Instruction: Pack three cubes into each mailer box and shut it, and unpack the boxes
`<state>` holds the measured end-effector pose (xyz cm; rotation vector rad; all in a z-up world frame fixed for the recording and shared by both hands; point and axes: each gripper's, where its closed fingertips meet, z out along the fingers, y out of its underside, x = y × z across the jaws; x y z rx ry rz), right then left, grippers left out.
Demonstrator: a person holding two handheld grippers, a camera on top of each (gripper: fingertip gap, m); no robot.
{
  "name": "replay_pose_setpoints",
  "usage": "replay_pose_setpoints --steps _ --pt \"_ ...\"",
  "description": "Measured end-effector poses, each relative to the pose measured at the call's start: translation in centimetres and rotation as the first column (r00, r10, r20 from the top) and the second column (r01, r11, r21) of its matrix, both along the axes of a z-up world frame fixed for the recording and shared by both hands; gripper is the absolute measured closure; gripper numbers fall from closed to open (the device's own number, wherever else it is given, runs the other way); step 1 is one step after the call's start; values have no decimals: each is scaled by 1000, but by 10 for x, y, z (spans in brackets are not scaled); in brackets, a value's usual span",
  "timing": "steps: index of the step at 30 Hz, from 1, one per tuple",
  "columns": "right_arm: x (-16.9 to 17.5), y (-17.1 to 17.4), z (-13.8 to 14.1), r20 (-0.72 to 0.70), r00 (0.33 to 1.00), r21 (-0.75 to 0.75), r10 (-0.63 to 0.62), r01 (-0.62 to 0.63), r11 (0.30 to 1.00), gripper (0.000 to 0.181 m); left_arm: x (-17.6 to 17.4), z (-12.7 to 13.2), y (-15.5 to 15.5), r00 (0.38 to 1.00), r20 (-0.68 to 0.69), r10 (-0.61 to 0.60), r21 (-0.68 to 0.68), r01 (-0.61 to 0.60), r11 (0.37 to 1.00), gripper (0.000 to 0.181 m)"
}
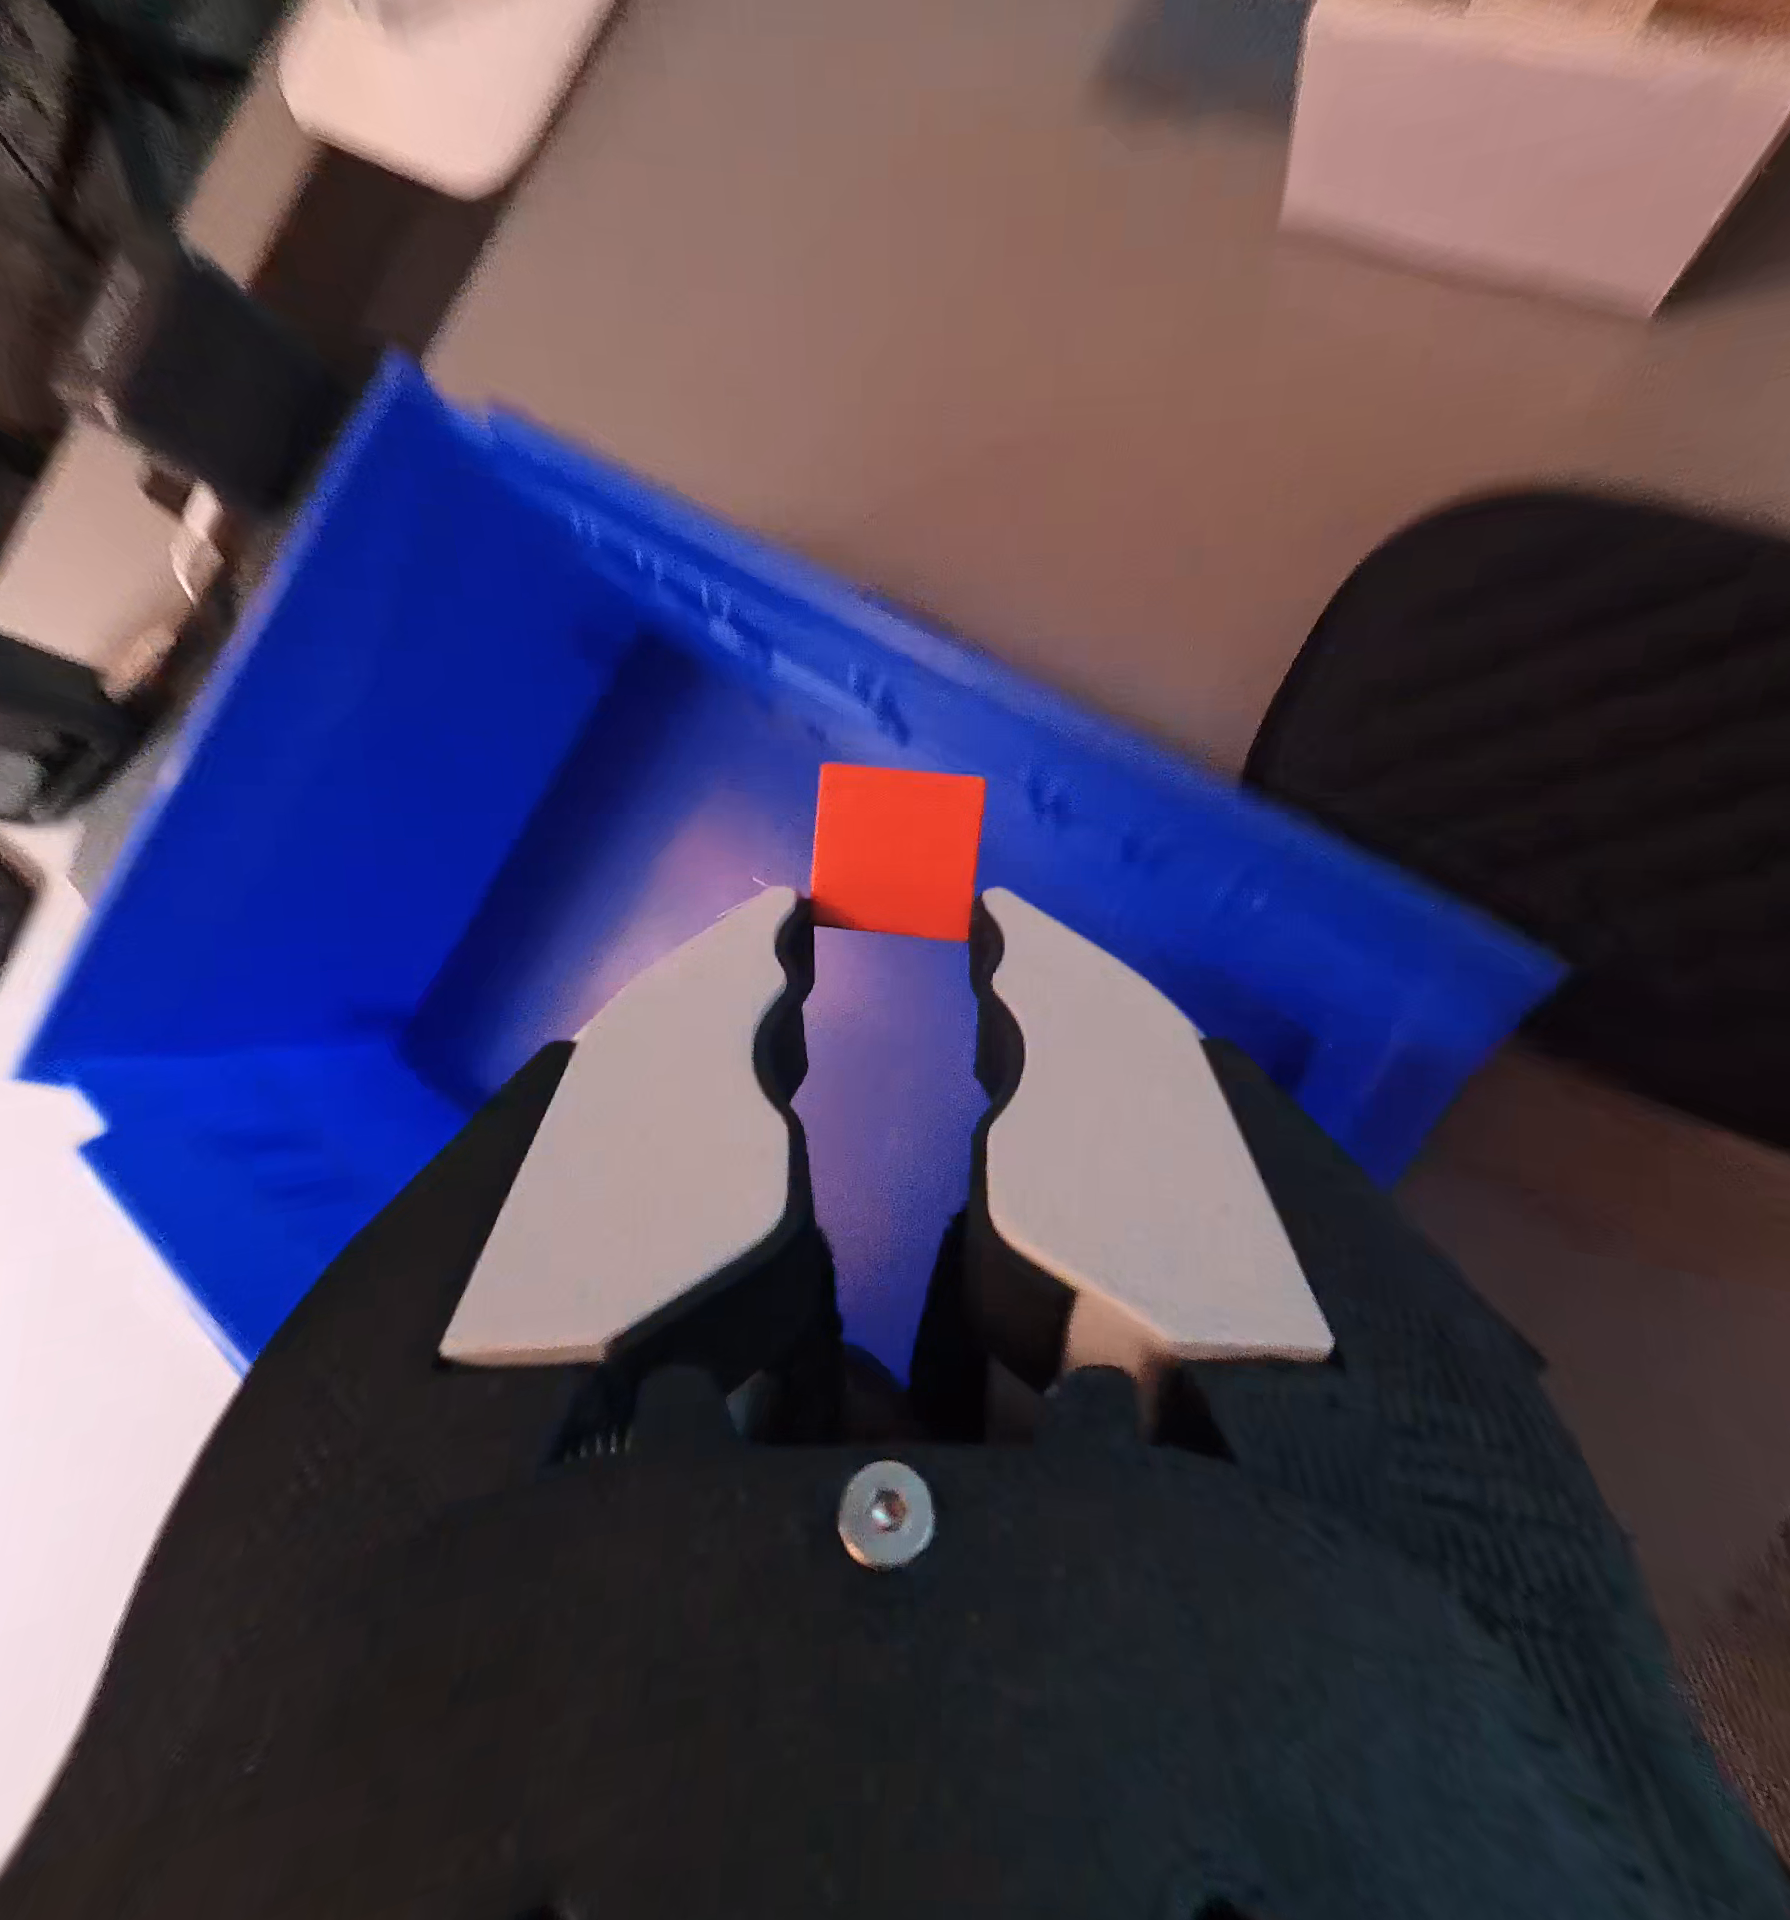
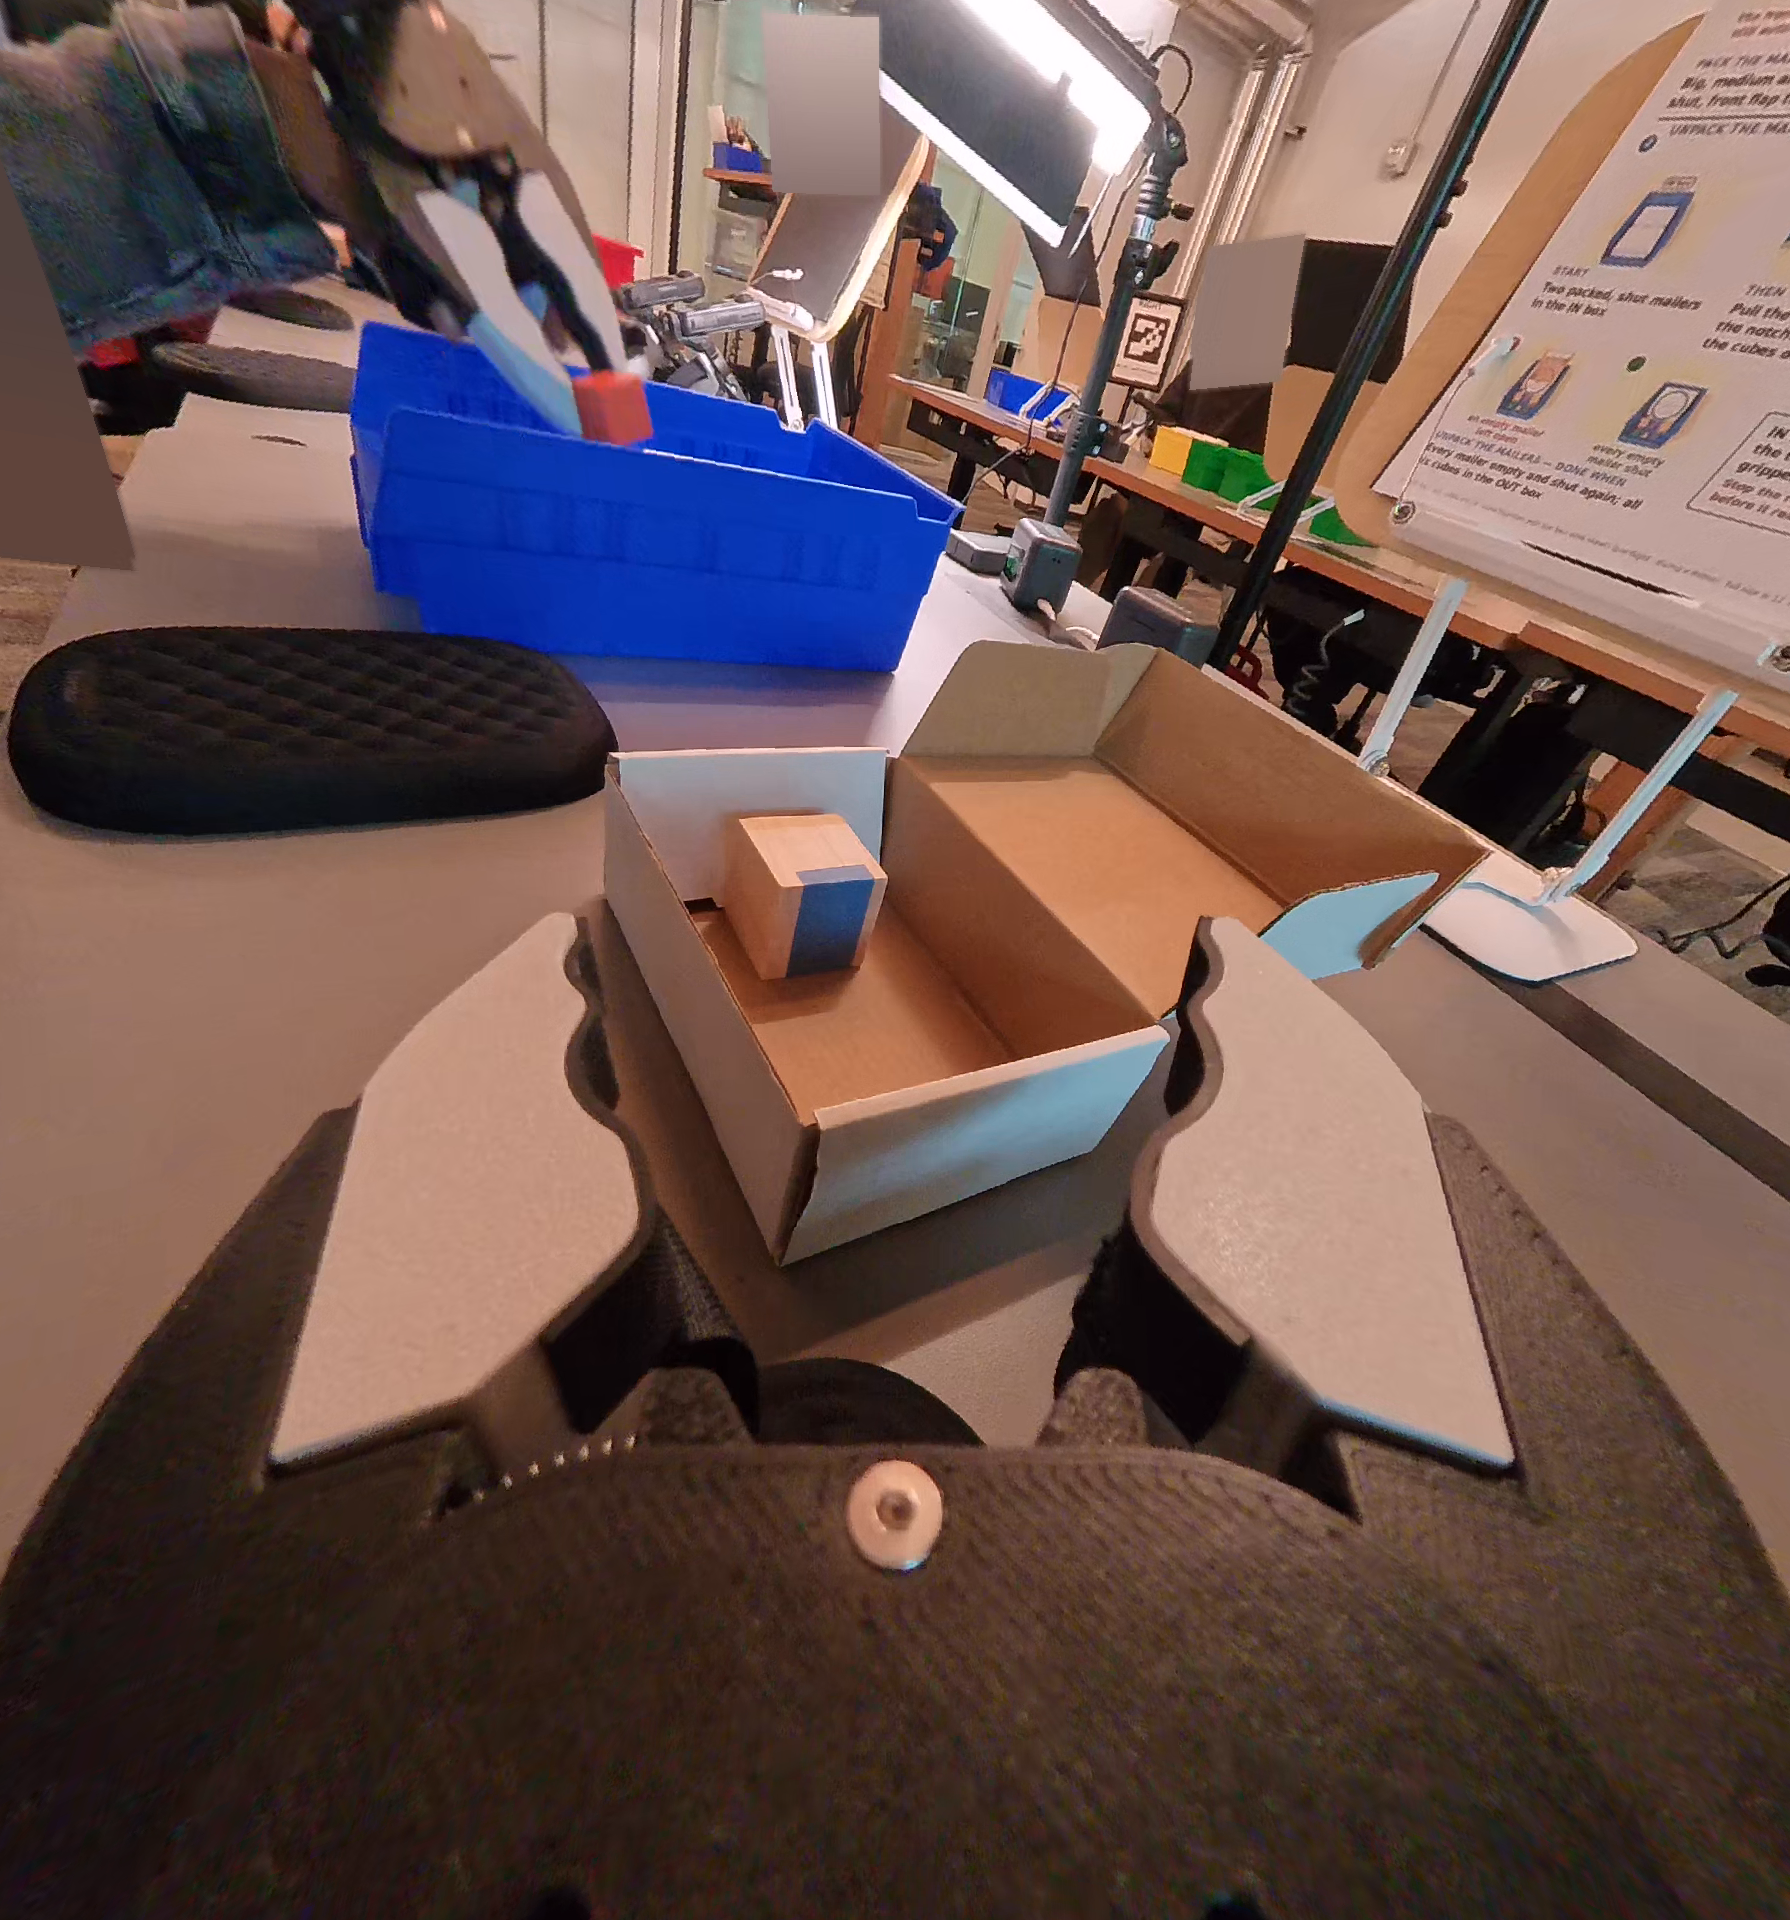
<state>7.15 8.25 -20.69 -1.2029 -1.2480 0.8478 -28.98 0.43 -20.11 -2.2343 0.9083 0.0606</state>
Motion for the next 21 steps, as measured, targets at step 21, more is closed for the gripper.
replay_pose_setpoints --steps 21 --pt "-30 -51 90 -176 979 700 105 49 712 112 326 84 15 122 918 -377 321 331 888 153"
